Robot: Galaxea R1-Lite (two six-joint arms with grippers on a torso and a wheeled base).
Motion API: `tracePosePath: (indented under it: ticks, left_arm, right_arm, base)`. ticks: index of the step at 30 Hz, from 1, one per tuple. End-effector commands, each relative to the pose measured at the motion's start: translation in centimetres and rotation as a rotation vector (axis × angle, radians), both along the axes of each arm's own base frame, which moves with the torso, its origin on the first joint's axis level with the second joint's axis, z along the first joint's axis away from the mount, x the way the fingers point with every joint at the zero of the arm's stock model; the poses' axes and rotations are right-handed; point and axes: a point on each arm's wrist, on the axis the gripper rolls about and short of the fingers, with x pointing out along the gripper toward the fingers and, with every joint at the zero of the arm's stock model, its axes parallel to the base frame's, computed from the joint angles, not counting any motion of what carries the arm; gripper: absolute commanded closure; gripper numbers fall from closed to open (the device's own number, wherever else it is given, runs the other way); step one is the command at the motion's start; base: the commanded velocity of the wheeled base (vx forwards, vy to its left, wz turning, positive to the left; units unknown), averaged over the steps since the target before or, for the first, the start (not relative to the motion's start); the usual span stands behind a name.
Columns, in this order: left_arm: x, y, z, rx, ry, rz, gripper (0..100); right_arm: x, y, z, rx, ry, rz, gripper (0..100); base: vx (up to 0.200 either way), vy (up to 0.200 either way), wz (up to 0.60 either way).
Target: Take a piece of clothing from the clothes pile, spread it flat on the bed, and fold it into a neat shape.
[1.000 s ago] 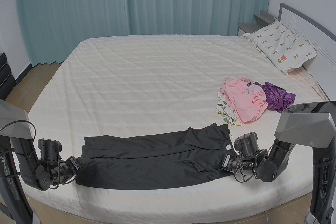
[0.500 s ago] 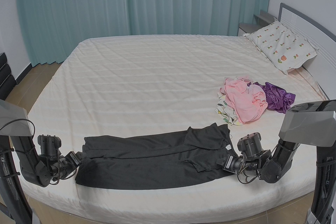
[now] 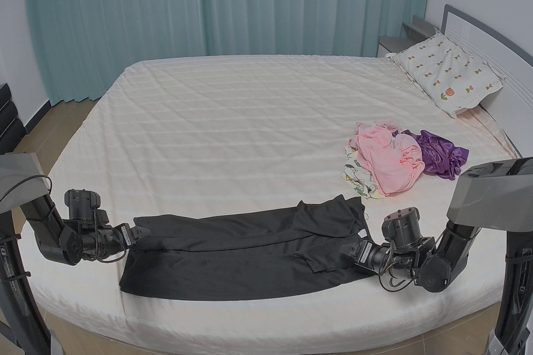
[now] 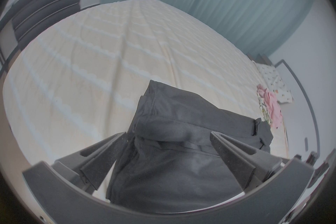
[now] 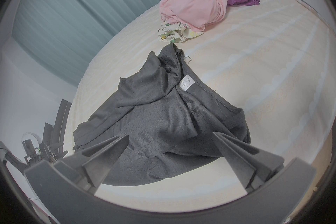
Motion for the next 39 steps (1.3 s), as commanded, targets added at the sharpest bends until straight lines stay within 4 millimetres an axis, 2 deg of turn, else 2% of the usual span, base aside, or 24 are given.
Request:
tracePosePath:
  ticks: [1,10,31,32,39]
  left_arm:
    - [1.3,1.0,-3.1,0.044,0.047,-0.045,0]
    - [3.2,1.2,-4.2,0.052,0.028,-0.058,0]
    - [3.6,0.7,-5.0,0.042,0.035,-0.079,0]
    - [3.6,0.7,-5.0,0.042,0.036,-0.077,100]
    - [3.4,0.8,-5.0,0.05,0.038,-0.069,100]
  right_arm:
    - [-0.2,0.0,-0.1,0.002,-0.001,0.004,0]
    - [-0.3,0.0,-0.1,0.003,0.003,0.006,0]
    - [-0.2,0.0,-0.1,0.013,0.003,0.011,0]
    - [-0.2,0.0,-0.1,0.013,0.003,0.011,0]
    - [-0.2,0.1,0.0,0.013,0.003,0.012,0]
  base:
    - [0.0,0.0,0.0]
    - [0.0,0.0,0.0]
    - [0.0,0.0,0.0]
    - [0.0,0.0,0.0]
    - [0.0,0.0,0.0]
